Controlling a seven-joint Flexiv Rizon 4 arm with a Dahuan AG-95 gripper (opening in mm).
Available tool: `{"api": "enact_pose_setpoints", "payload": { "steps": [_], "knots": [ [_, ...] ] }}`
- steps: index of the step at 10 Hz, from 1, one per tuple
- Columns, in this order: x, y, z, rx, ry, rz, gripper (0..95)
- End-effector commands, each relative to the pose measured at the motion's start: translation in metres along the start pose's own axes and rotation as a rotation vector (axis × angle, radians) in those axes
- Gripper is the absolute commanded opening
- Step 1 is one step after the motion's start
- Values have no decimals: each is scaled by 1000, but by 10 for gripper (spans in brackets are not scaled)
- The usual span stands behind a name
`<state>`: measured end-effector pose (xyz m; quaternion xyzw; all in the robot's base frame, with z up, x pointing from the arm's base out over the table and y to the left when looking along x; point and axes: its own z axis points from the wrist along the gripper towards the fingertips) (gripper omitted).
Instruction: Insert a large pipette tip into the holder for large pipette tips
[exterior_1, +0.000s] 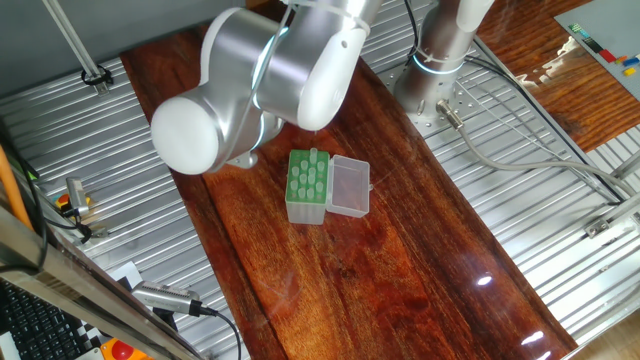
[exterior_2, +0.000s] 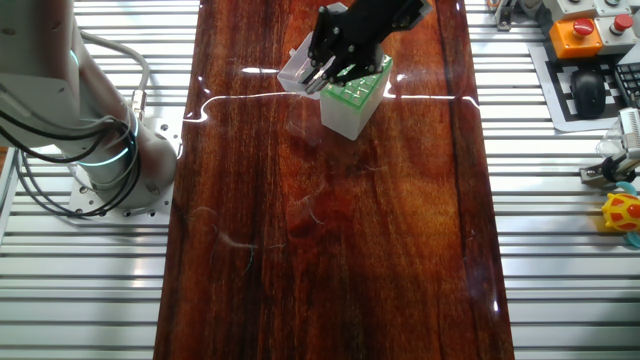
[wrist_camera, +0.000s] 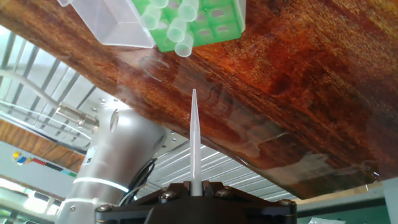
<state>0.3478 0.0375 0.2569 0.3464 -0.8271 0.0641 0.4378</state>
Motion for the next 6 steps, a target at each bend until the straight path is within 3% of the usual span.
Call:
{"api": "enact_pose_setpoints", "payload": {
  "steps": [1, 6],
  "knots": [
    [-1, 0, 0, -2, -10, -2, 0],
    [-1, 0, 0, -9, -31, 8, 0]
  ]
}}
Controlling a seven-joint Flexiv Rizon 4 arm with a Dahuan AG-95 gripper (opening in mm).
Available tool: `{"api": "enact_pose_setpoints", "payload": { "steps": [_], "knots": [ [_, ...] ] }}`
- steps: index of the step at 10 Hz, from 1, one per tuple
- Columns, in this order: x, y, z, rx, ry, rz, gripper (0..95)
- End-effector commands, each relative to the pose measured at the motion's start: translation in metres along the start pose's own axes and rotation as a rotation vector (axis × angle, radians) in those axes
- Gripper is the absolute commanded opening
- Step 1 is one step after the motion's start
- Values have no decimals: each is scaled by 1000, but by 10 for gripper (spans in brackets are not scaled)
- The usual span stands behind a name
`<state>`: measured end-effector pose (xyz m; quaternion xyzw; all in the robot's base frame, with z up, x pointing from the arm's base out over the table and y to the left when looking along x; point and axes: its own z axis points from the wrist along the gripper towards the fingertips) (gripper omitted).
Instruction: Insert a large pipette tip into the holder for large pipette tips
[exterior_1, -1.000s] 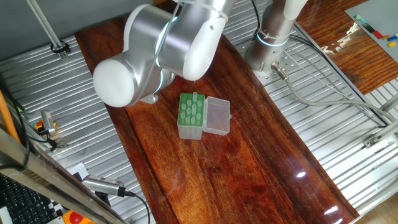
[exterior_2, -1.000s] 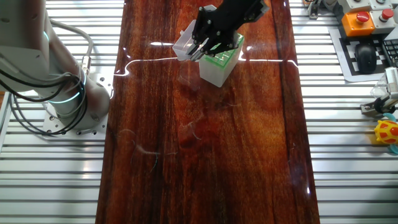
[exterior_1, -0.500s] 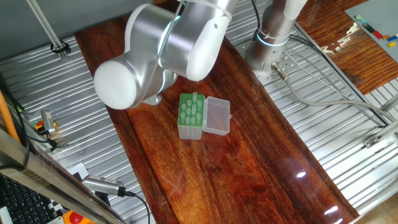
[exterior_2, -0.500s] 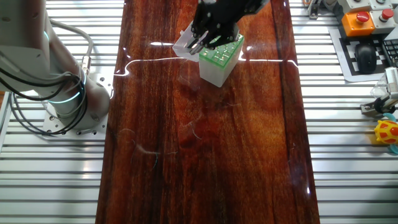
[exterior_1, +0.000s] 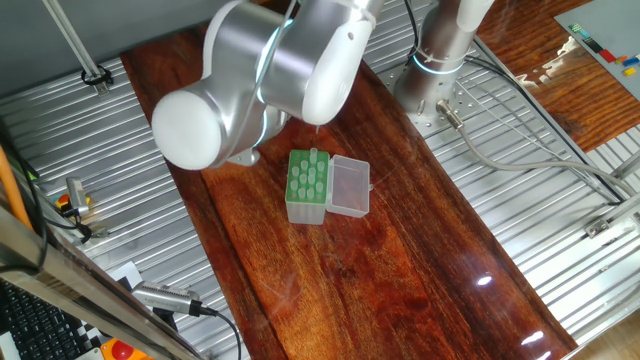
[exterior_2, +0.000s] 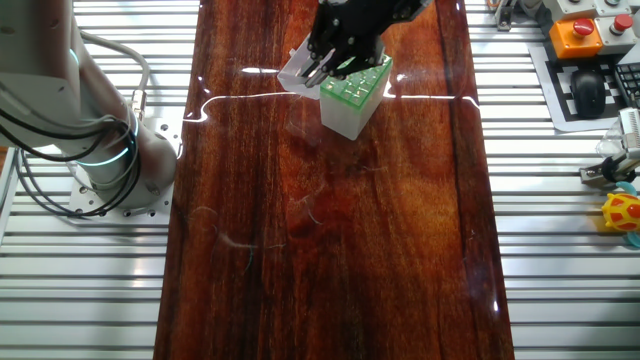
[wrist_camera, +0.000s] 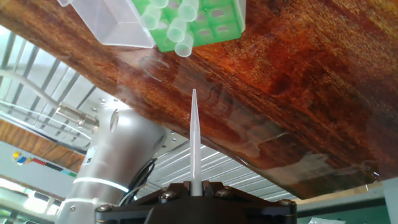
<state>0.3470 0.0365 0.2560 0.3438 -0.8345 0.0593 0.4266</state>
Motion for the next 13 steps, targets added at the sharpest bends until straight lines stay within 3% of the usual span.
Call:
{"api": "enact_pose_setpoints", "payload": {
  "steps": [1, 7, 11, 13],
  "knots": [
    [-1, 0, -1, -9, -10, 1, 0],
    [-1, 0, -1, -5, -28, 49, 0],
    [-1, 0, -1, 15, -52, 84, 0],
    [-2, 3, -2, 19, -48, 71, 0]
  ]
}}
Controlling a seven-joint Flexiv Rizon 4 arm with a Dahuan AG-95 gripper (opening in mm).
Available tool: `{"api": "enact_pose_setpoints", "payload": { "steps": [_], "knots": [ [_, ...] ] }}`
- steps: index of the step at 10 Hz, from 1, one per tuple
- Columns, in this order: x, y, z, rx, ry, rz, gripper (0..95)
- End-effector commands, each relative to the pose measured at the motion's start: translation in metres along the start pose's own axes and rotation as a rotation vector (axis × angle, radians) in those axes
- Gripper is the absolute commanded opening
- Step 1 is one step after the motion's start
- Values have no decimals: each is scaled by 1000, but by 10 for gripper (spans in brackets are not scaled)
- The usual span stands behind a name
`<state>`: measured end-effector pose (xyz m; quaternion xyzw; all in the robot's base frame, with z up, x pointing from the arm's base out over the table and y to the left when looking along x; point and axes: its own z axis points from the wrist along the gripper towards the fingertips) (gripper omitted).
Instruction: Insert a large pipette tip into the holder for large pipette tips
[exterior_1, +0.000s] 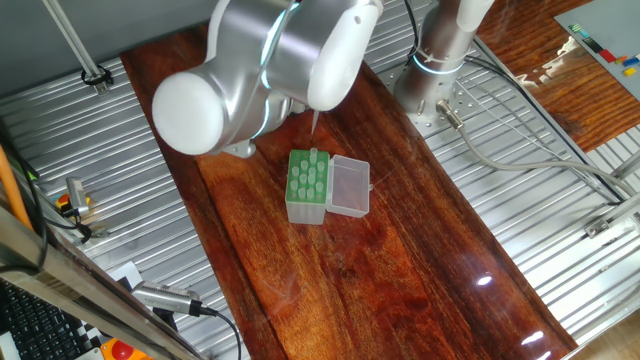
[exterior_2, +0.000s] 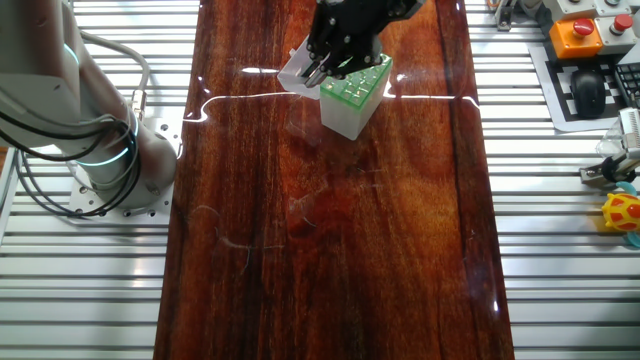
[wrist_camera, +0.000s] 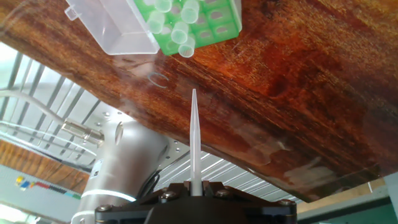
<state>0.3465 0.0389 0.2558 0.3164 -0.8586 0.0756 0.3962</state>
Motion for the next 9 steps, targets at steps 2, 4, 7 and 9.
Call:
{"api": "enact_pose_setpoints", "payload": {
  "steps": [2, 4, 7, 9],
  "knots": [
    [-2, 4, -3, -1, 13, -10, 0],
    [-1, 4, -4, 6, 22, -14, 0],
    [1, 1, -4, 15, 35, -21, 0],
    [1, -1, -1, 18, 39, -23, 0]
  ]
}}
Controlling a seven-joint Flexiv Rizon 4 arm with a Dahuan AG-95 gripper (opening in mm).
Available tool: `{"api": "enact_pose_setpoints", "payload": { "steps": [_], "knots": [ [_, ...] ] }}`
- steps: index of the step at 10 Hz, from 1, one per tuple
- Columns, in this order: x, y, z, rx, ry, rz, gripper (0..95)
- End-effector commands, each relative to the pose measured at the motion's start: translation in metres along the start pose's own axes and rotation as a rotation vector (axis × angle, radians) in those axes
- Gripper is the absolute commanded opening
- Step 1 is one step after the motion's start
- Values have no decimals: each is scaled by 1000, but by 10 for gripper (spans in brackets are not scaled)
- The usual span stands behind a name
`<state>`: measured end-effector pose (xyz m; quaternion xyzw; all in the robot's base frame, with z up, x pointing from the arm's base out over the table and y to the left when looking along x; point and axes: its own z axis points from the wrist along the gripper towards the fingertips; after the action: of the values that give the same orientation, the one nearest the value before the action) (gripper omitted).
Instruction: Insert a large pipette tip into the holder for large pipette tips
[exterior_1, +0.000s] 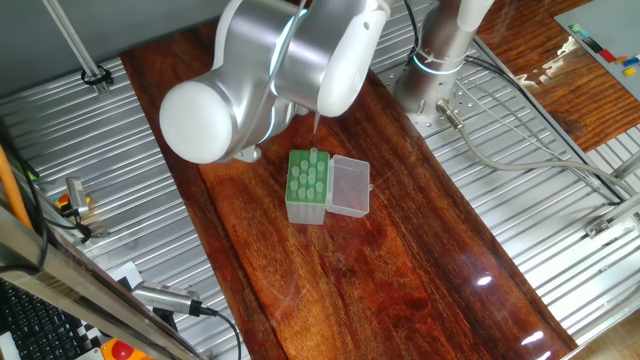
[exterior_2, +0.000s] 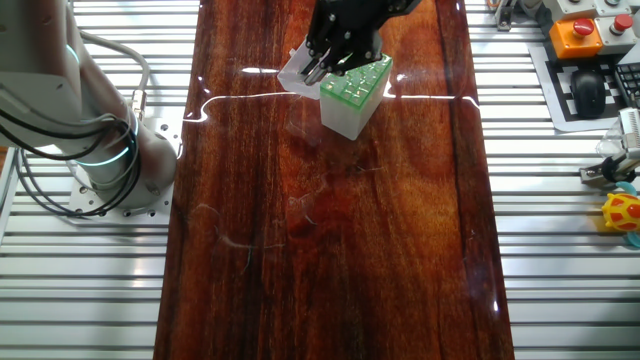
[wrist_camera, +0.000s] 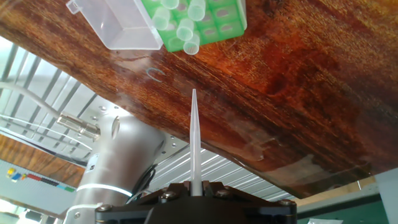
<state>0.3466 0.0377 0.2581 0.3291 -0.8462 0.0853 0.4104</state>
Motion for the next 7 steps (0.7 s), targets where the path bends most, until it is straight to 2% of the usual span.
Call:
{"api": "enact_pose_setpoints", "payload": {
  "steps": [1, 7],
  "knots": [
    [-2, -2, 1, -1, 1, -1, 0],
    [-6, 2, 1, 0, 3, -4, 0]
  ]
}}
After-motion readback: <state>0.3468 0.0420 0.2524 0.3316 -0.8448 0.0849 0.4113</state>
